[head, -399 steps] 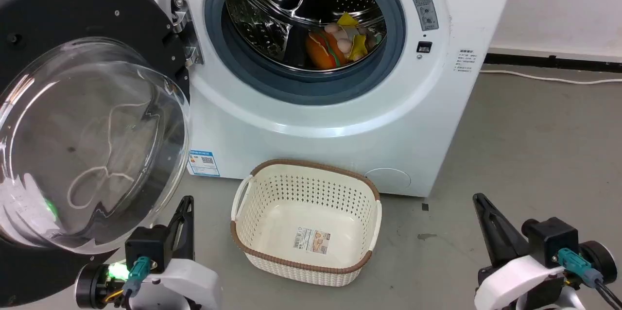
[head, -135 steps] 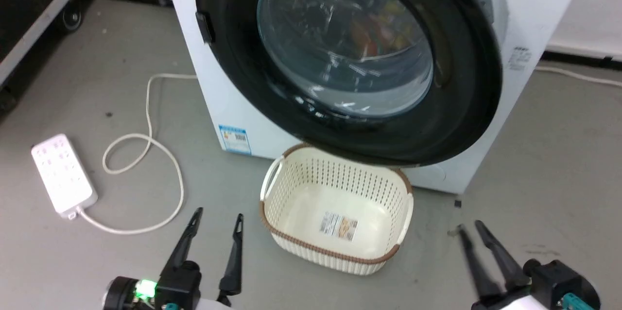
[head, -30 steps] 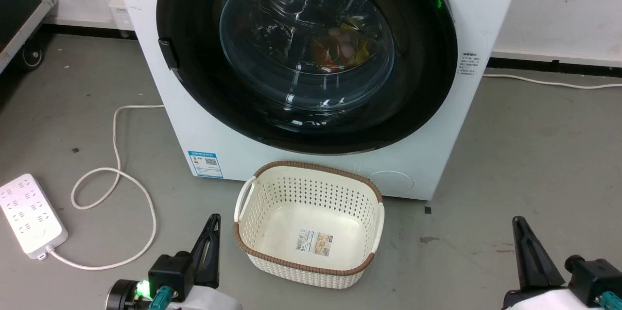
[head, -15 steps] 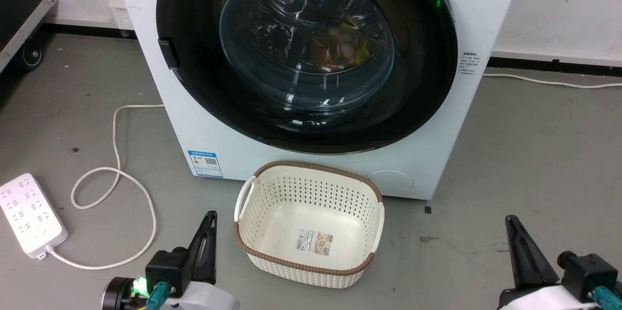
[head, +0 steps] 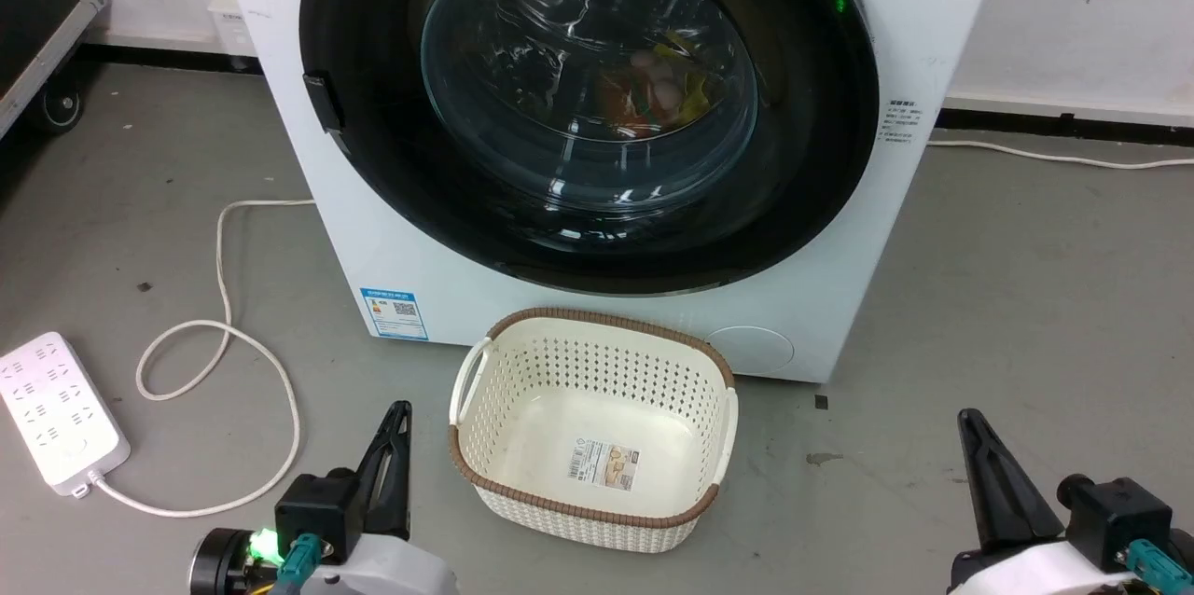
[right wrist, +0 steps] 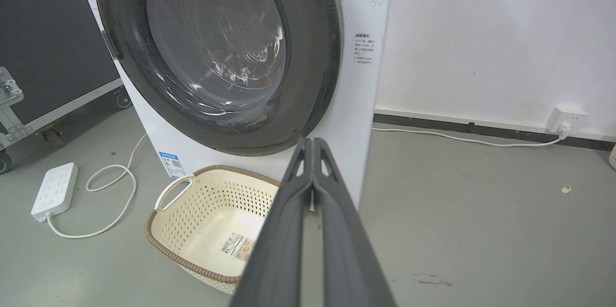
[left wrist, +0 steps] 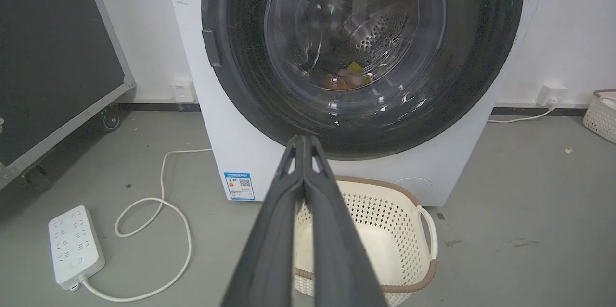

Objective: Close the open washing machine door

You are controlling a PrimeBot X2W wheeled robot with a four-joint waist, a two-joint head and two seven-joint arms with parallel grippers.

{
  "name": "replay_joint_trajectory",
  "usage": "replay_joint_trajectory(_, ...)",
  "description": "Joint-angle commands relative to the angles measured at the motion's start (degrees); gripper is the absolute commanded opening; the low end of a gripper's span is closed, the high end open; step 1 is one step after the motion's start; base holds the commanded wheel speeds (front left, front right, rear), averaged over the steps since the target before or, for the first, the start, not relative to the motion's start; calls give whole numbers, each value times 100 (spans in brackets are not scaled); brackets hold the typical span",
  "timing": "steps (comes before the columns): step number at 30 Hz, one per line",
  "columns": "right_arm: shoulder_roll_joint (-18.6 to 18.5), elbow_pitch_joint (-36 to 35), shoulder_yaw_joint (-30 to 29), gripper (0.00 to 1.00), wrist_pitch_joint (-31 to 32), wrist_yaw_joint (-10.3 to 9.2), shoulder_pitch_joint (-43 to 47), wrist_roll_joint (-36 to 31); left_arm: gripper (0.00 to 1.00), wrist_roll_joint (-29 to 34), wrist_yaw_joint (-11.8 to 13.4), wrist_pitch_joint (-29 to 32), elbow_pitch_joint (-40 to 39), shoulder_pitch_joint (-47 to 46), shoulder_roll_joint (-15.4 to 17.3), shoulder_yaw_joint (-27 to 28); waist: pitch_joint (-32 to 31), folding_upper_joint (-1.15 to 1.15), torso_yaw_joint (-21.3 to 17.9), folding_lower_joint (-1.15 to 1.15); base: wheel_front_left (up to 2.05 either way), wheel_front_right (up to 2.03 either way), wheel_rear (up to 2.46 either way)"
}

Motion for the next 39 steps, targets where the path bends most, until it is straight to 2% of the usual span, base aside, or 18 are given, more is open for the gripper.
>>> replay_joint_trajectory(1, 22, -48, 19, 0, 30, -2, -84, -29, 0, 59, -20, 30, -44, -1, -9, 39, 1, 0, 0, 0, 0, 0, 0)
replay_joint_trajectory(39, 38, -230, 183, 0, 478, -3, -194, -258, 0, 291, -91, 475, -322, -2, -108, 348, 18, 0, -4, 0, 0, 0, 0)
